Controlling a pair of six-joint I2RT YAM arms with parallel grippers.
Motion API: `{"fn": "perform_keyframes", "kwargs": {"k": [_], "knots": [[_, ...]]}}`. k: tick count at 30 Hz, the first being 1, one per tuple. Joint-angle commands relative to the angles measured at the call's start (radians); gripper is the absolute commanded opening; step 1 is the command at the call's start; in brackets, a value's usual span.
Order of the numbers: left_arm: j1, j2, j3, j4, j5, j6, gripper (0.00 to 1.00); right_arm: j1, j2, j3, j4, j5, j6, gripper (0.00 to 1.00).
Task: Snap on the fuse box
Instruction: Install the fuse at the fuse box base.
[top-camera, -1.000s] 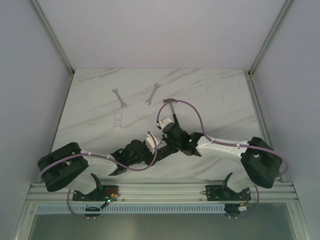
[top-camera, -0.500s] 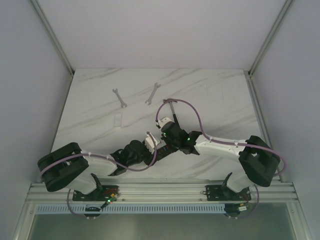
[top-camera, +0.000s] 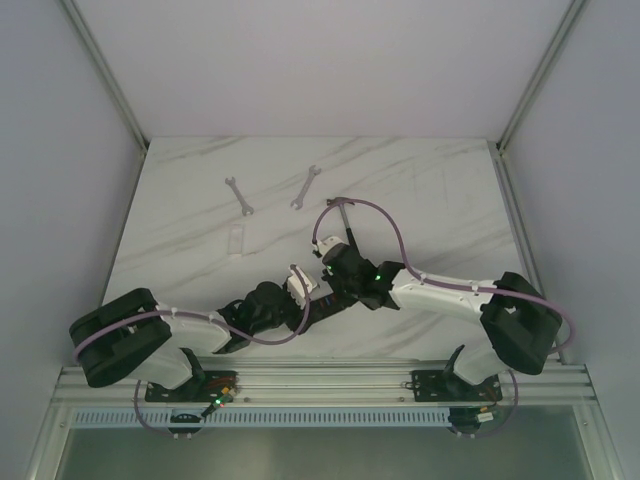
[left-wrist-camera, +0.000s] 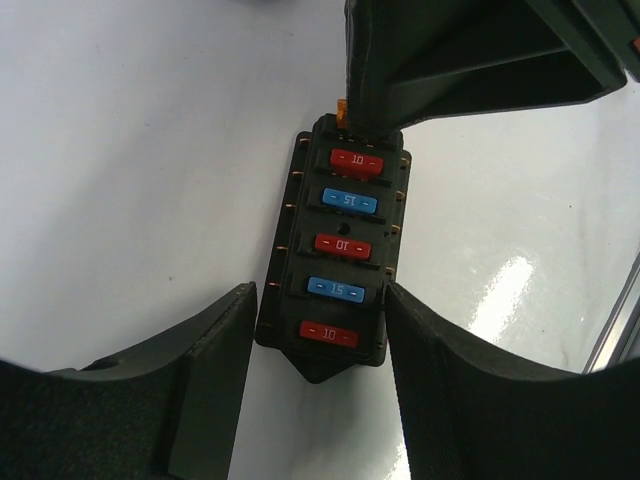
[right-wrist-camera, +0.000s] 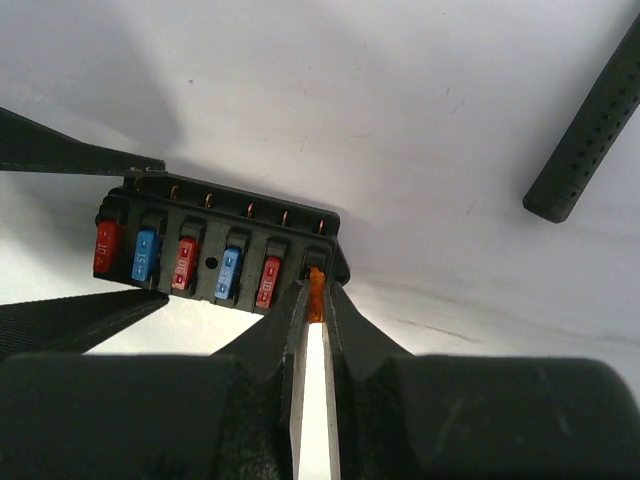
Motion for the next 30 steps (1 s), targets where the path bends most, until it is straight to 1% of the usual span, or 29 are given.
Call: {"fn": "perform_keyframes", "kwargs": {"k": [1, 4, 9, 15, 23, 30], "knots": [[0.001, -0.014, -0.007, 0.011, -0.006, 0.004, 0.64, 0.008, -0.008, 0.040, -0.021, -0.007, 0.027, 0.15], [0.001, -0.012, -0.008, 0.006, -0.005, 0.004, 0.66, 0.008, -0.012, 0.043, -0.021, -0.004, 0.033, 0.15], [0.001, -0.030, -0.015, -0.008, -0.011, -0.004, 0.68, 0.008, -0.010, 0.046, -0.020, 0.016, 0.044, 0.08], [0.001, -0.072, -0.042, -0.025, -0.028, -0.021, 0.70, 0.010, 0.003, 0.040, -0.022, 0.028, 0.047, 0.05], [0.001, -0.052, -0.031, -0.057, -0.017, -0.021, 0.69, 0.012, 0.015, 0.040, -0.026, 0.040, 0.058, 0.04], [0.000, -0.039, -0.021, -0.064, -0.007, -0.016, 0.65, 0.016, 0.025, 0.045, -0.043, 0.068, 0.079, 0.03]]}}
